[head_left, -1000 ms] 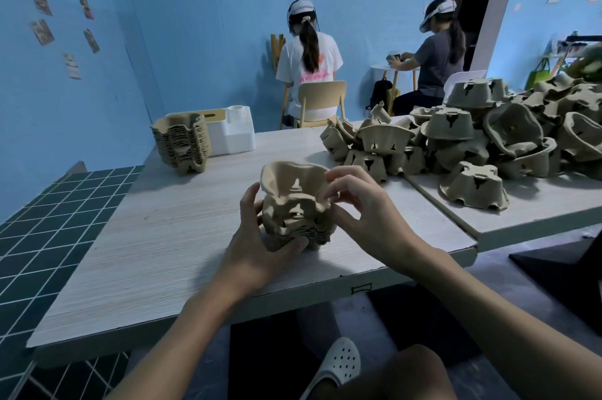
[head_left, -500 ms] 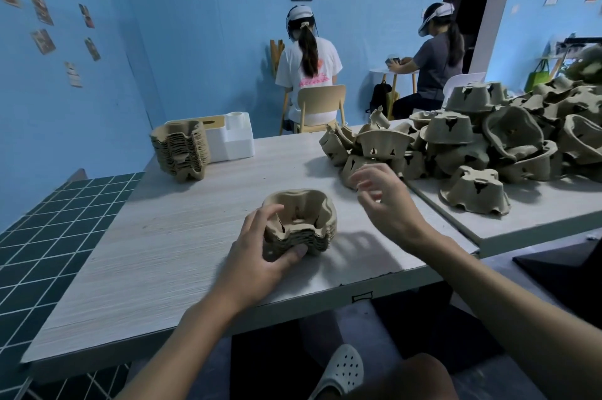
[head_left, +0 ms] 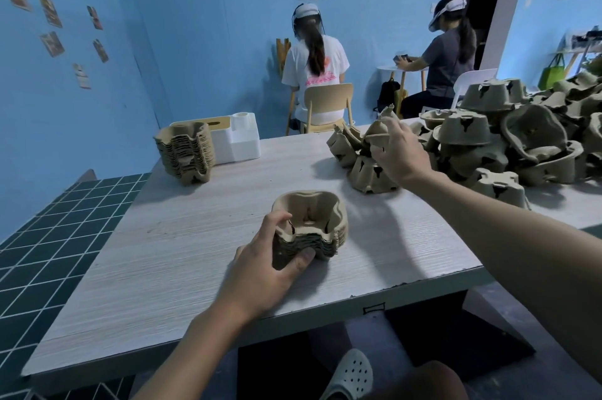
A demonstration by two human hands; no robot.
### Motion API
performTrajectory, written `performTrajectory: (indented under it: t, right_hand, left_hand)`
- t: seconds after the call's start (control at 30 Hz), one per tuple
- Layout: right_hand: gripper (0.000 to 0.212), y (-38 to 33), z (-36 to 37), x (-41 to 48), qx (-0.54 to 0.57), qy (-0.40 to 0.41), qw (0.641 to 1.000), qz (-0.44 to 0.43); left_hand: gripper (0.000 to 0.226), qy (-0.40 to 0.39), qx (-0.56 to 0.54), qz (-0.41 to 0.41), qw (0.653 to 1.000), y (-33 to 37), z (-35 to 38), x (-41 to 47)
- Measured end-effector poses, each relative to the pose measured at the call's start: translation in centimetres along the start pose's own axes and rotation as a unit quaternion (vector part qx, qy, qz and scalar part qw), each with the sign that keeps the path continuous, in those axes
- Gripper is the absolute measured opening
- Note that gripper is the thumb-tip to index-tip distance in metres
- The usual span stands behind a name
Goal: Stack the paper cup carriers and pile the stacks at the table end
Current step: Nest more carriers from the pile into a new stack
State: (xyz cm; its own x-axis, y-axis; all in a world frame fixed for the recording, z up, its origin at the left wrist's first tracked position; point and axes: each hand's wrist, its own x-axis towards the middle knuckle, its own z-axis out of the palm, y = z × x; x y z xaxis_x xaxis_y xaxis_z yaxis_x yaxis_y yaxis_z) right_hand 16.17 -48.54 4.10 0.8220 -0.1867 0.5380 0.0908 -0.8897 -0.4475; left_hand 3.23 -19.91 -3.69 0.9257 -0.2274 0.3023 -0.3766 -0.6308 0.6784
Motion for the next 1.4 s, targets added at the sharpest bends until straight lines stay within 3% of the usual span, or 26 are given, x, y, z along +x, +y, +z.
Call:
performTrajectory:
  t: [0.1,0.33,0.6,0.77,0.93,1.17,1.4]
  right_hand:
    - [0.044,0.2,-0.3,-1.2,-0.027,0.021,0.999,0.001]
    - [0.020,1.9,-2.1,-6.3,0.031,0.076,0.997,-0.004]
    - [0.023,2.7,-2.4,-10.9,0.091,-0.021,0.991,-0.101]
    - [0.036,3.1,-3.0,-11.8,-0.010,-0.080,0.991,-0.104]
    - [0.049,1.6,-3.4,-12.4,-0.086,-0.044,0.984,-0.148]
    - [0.017,0.6,-1.8,-12.3,-0.053,-0.035,0.977,-0.202]
    - [0.002,0.5,-2.0,-12.5,0.011,0.068,0.978,-0.196]
  left_hand:
    - [0.061,0.000,-0.005,-0.003,1.000,0.0,0.1,0.0]
    - [0.061,-0.001,-0.008,0.005,1.000,0.0,0.0,0.0]
    - [0.062,0.005,-0.011,0.012,1.000,0.2,0.0,-0.1]
    - [0.062,0.006,-0.014,0.011,1.000,0.2,0.0,-0.3]
    - [0.063,0.006,-0.015,0.008,1.000,0.3,-0.1,-0.3]
    - [0.063,0.005,-0.016,0.012,1.000,0.6,-0.2,-0.5]
    - [0.060,0.009,-0.041,-0.009,0.999,0.5,-0.1,0.0]
